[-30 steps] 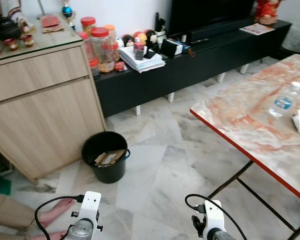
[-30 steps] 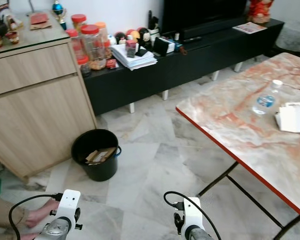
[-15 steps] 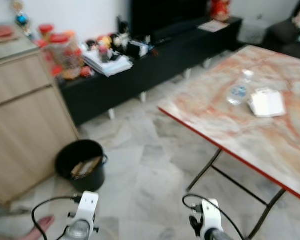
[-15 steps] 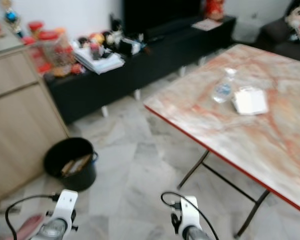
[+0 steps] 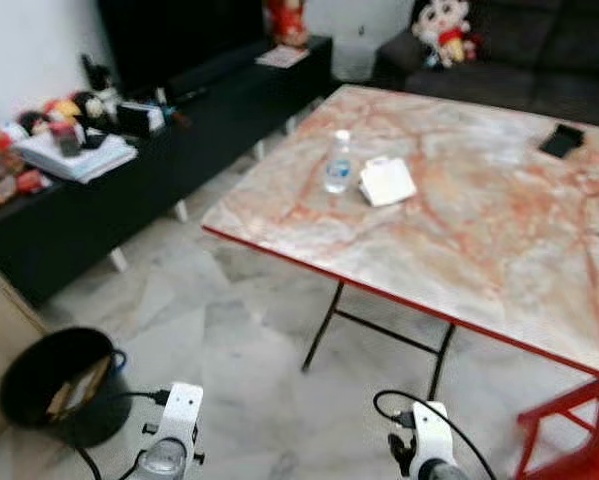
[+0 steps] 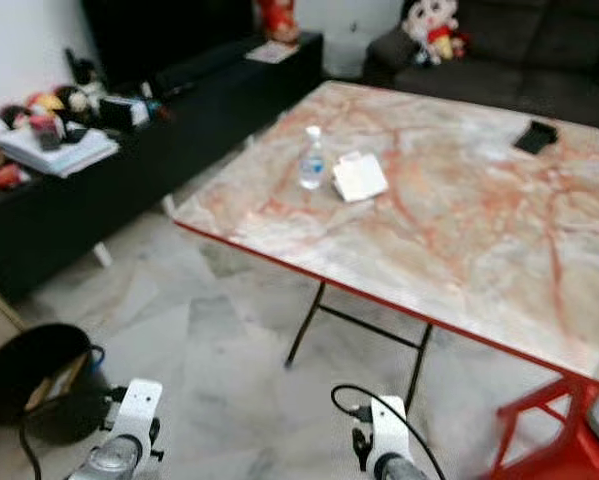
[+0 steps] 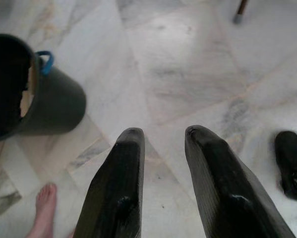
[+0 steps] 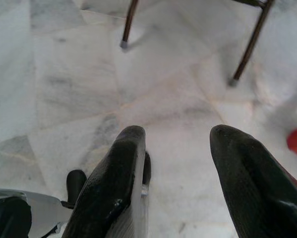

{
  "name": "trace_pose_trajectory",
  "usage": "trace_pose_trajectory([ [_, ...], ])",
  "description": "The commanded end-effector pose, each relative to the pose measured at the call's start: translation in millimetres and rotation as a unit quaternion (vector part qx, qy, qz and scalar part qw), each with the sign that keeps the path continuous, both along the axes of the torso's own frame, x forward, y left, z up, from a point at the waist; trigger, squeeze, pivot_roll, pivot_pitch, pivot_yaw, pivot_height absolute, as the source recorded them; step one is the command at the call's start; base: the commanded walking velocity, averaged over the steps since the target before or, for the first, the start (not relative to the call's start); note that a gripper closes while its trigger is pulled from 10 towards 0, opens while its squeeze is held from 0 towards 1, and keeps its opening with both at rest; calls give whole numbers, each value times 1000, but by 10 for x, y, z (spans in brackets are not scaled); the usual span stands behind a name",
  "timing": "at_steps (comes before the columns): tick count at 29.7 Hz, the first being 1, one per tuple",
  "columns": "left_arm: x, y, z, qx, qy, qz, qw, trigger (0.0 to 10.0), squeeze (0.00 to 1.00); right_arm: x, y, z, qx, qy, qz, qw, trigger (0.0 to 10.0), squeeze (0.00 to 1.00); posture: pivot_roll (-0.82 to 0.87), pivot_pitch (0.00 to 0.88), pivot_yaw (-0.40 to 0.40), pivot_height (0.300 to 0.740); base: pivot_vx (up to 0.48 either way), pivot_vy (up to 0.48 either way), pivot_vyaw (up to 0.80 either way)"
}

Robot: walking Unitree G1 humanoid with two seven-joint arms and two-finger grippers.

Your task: Picking trash to rubbish bin

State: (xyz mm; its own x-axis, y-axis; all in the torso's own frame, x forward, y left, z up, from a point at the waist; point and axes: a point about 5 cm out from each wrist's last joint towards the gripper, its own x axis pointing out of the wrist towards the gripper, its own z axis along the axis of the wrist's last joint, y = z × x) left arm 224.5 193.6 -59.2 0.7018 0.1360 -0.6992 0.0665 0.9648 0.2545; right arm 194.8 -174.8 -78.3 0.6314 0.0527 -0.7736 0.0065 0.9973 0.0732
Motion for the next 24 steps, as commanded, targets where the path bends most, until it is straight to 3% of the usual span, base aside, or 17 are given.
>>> trace_pose_trajectory([
  [1, -20, 18, -10, -4, 2, 11, 1000, 10000, 0, 8, 14, 1, 1, 1, -1, 1000, 10000, 0, 27, 35, -6, 740, 0, 0, -756],
  [17, 5, -9, 3, -12, -4, 12, 1000, 10000, 0, 11, 12, 4, 2, 0, -3, 1000, 10000, 0, 30, 42, -10, 740, 0, 0, -752],
  [24, -3, -13, -4, -13, -2, 13, 1000, 10000, 0, 24, 19, 13, 5, -6, -3, 1000, 10000, 0, 33, 41, -13, 740, 0, 0, 0],
])
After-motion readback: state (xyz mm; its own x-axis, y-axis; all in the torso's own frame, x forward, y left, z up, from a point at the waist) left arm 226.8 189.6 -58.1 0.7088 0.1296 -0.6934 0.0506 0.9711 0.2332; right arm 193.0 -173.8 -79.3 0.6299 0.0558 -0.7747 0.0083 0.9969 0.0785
